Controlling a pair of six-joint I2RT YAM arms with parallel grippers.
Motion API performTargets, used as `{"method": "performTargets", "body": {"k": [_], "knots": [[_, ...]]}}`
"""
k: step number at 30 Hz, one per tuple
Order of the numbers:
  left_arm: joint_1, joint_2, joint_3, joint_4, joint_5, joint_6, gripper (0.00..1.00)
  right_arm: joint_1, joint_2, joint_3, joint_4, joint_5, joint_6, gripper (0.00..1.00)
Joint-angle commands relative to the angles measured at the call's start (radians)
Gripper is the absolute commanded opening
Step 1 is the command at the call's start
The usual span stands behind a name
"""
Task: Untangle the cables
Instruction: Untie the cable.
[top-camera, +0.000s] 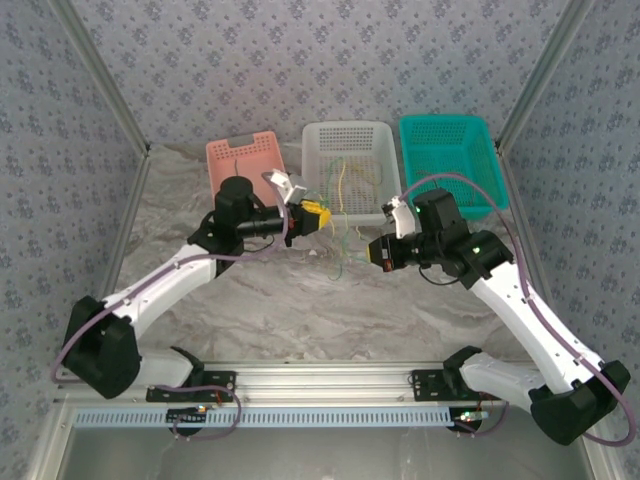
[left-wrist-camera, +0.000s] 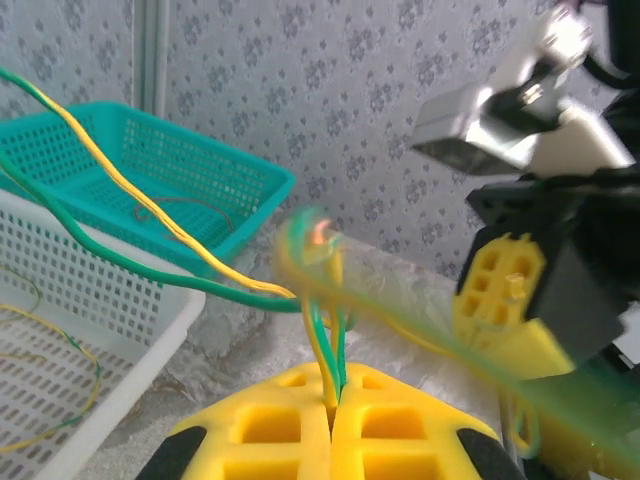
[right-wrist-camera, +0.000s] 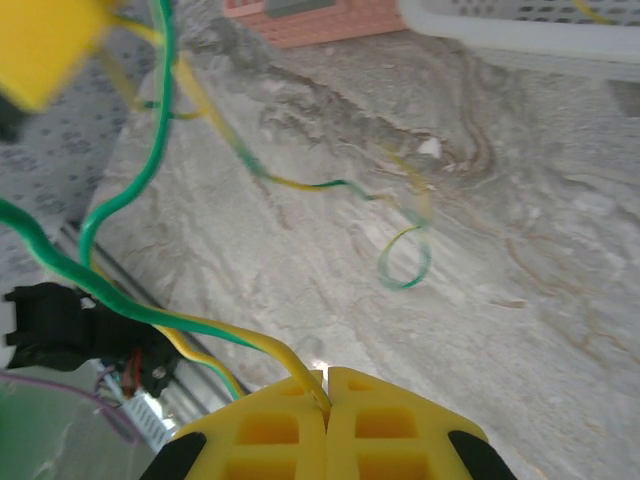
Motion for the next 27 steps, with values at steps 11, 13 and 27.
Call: {"method": "performTargets", "body": {"k": [11,13,27], "knots": [[-0.067,-0.132,0.066,-0.166,-0.075,0.026,0.00,0.245,0.238,0.196,-0.105,0.788,-0.078,0.00],[-0.066,-0.176,0.066,-0.196,-0.121,0.034,0.00,0.233,0.316,0.191,-0.162,0.942,-0.051,0.00],[-0.067,-0.324,0.004,-0.391,-0.138,0.009,0.00,-0.087,0.310,0.186,-0.084,1.070,-0.038,0.00]]}}
